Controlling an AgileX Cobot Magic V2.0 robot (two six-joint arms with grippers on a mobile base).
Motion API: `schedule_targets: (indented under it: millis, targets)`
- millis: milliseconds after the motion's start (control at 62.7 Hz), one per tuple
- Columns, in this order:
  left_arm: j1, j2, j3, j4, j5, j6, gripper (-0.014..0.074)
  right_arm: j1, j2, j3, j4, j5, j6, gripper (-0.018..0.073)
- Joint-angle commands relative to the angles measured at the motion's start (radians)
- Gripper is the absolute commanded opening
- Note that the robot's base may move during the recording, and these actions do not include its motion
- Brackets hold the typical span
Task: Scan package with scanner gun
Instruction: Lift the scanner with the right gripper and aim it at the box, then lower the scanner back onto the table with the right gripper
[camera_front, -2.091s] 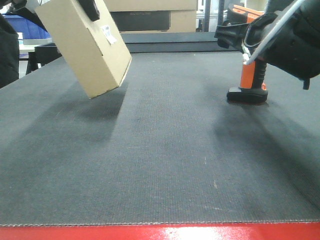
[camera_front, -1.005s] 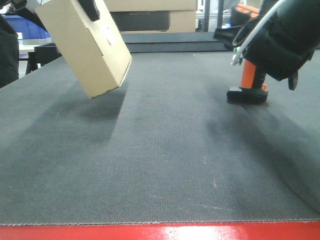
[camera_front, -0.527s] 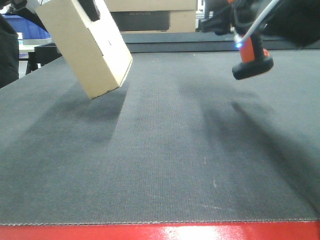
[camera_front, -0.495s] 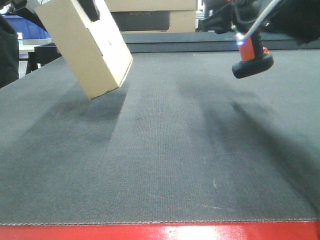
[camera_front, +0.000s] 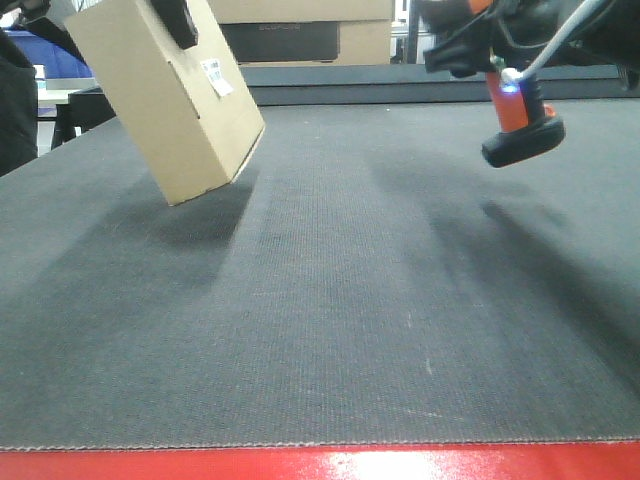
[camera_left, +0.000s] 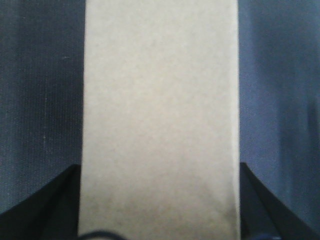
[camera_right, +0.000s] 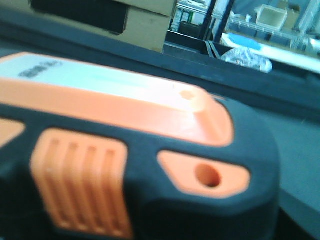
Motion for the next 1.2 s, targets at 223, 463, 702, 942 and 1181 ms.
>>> schedule_targets:
  millis: [223, 463, 702, 942, 1181]
  targets:
    - [-0.006, -0.004, -0.007, -0.004, -0.009, 0.002, -0.0111, -0.07, 0.008, 0.152, -0.271, -0.259, 0.506, -0.0163]
    - [-0.006, -0.004, -0.007, -0.004, -0.009, 0.002, -0.0111, -0.078, 0.008, 0.191, -0.359, -0.276, 0.526, -0.0163]
    - [-0.006, -0.004, -0.005, -0.004, -0.009, 0.002, -0.0111, -0.078, 0.01, 0.191, -0.357, -0.285, 0.559, -0.0163]
    - [-0.006, 0.001, -0.005, -0.004, -0.009, 0.002, -0.0111, -0.078, 0.019, 0.191, -0.283, -0.244, 0.559, -0.0163]
    - [-0.006, 0.001, -0.005, -0.004, -0.009, 0.002, -0.0111, -0.078, 0.039, 0.191, -0.283, -0.245, 0.559, -0.0163]
